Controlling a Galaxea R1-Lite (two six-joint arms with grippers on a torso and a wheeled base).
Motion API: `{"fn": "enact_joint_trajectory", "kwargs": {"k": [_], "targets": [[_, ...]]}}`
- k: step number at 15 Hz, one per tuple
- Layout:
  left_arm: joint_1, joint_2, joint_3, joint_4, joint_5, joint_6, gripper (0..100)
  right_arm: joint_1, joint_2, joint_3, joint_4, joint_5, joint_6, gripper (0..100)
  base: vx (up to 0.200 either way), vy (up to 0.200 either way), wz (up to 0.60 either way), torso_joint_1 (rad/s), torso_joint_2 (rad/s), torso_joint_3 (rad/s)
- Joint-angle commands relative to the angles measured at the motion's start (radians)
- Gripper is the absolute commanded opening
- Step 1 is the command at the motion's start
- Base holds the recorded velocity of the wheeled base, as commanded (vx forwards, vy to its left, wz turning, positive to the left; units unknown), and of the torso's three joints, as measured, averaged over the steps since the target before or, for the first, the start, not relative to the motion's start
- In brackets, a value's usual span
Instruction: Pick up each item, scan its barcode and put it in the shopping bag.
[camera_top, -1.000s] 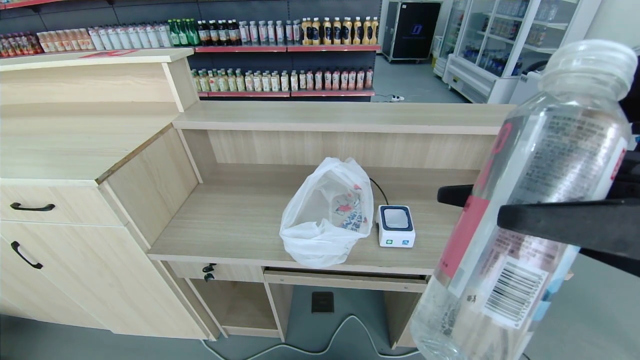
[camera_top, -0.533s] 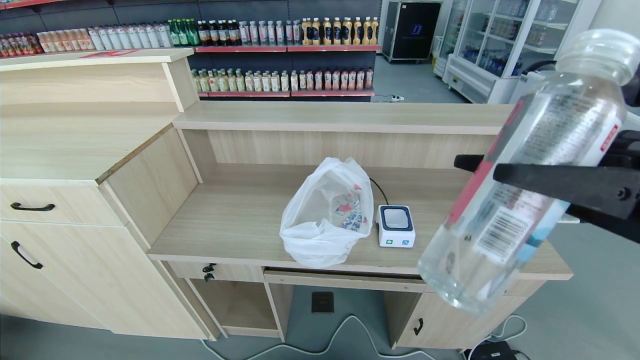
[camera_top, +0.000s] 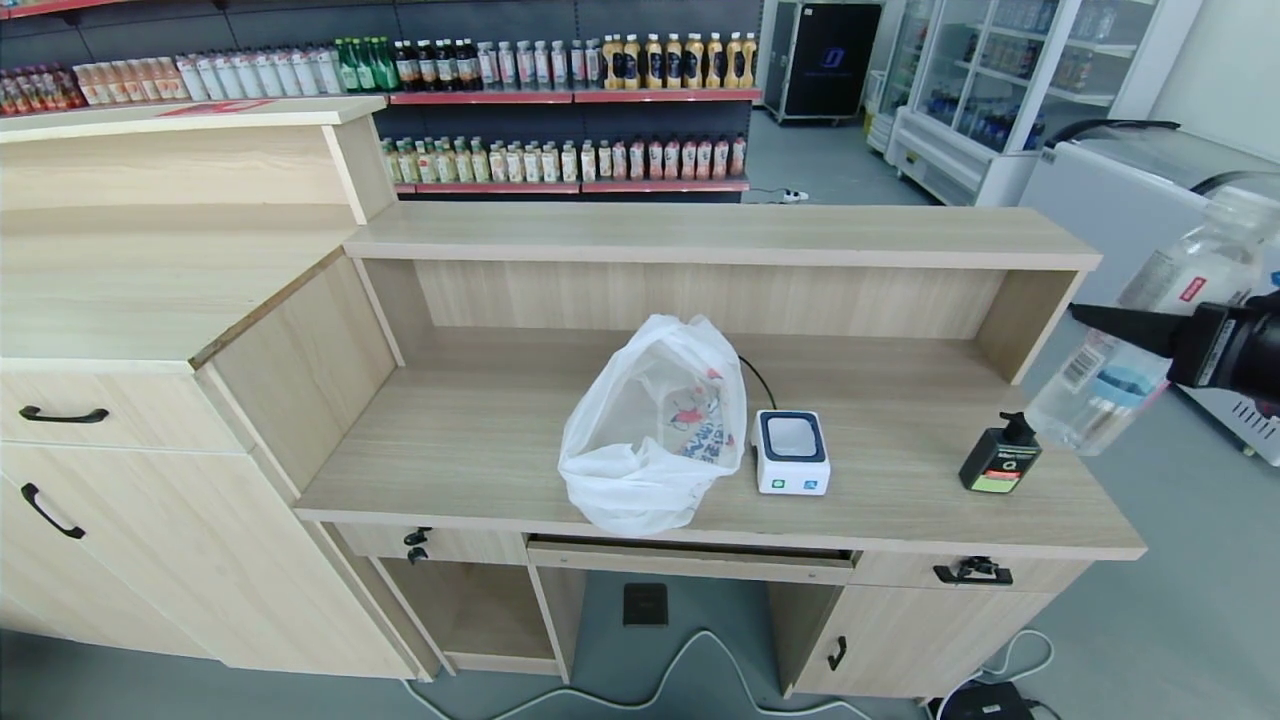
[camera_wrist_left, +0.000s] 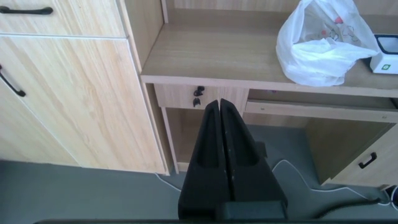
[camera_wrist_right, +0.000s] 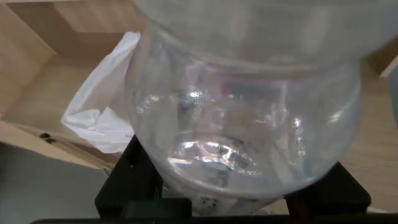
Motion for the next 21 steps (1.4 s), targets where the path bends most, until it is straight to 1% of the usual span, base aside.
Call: {"fn": "enact_joint_trajectory", "kwargs": {"k": [1,2,3,5,7,9,10,11,12,13,14,15,16,17,19,20,21], "targets": [[0.000,0.000,0.000,0.000,0.000,0.000,0,-0.050,0.037,-0.005,-0.022,-0.037,-0.206,0,0.000,0.000,0.00,0.000,0.00,0.000],[0.000,0.000,0.000,0.000,0.000,0.000,0,-0.113,0.069,-0.011,-0.016,-0.034,-0.421,0,0.000,0.000,0.00,0.000,0.00,0.000],[0.000,0.000,0.000,0.000,0.000,0.000,0,-0.126,0.085,-0.025,-0.018,-0.029,-0.548,0,0.000,0.000,0.00,0.000,0.00,0.000],[0.000,0.000,0.000,0.000,0.000,0.000,0,-0.130,0.111,-0.044,-0.022,-0.027,-0.631,0,0.000,0.000,0.00,0.000,0.00,0.000],[0.000,0.000,0.000,0.000,0.000,0.000,0,-0.137,0.121,-0.057,-0.025,-0.027,-0.676,0,0.000,0.000,0.00,0.000,0.00,0.000],[0.000,0.000,0.000,0.000,0.000,0.000,0,-0.194,0.121,-0.064,-0.038,-0.027,-0.811,0,0.000,0.000,0.00,0.000,0.00,0.000],[-0.002,0.000,0.000,0.000,0.000,0.000,0,-0.208,0.123,-0.059,-0.038,-0.026,-0.849,0,0.000,0.000,0.00,0.000,0.00,0.000],[0.000,0.000,0.000,0.000,0.000,0.000,0,-0.219,0.128,-0.070,-0.025,-0.030,-0.890,0,0.000,0.000,0.60,0.002,0.00,0.007],[0.000,0.000,0.000,0.000,0.000,0.000,0,-0.220,0.118,-0.041,-0.061,-0.015,-0.924,0,0.000,0.000,0.60,-0.002,0.00,0.002],[0.000,0.000,0.000,0.000,0.000,0.000,0,-0.219,0.114,-0.013,-0.105,-0.012,-0.935,0,0.000,0.000,0.60,0.002,0.00,0.002],[0.000,0.000,0.000,0.000,0.000,0.000,0,-0.211,0.117,0.027,-0.185,-0.009,-0.936,0,0.000,0.000,0.60,0.007,0.01,0.002],[0.000,0.000,0.000,0.000,0.000,0.000,0,-0.203,0.126,0.032,-0.216,-0.007,-0.936,0,0.000,0.000,0.60,0.002,0.00,0.002],[0.000,0.000,0.000,0.000,0.000,0.000,0,-0.199,0.141,0.013,-0.210,0.040,-0.921,0,0.000,0.000,0.60,-0.002,0.00,0.002],[0.000,0.000,0.000,0.000,0.000,0.000,0,-0.199,0.169,-0.022,-0.179,0.126,-0.886,0,0.000,0.000,0.00,0.000,0.00,0.000],[0.000,0.000,0.000,0.000,0.000,0.000,0,-0.214,0.227,-0.045,-0.153,0.316,-0.866,0,0.000,0.000,0.00,0.000,0.00,0.000],[0.000,0.000,0.000,0.000,0.000,0.000,0,-0.220,0.247,-0.047,-0.153,0.359,-0.864,0,0.000,0.000,0.00,0.000,0.00,0.000],[0.000,0.000,0.000,0.000,0.000,0.000,0,-0.222,0.270,-0.050,-0.160,0.367,-0.872,0,0.000,0.000,0.00,0.000,0.00,0.000]]}}
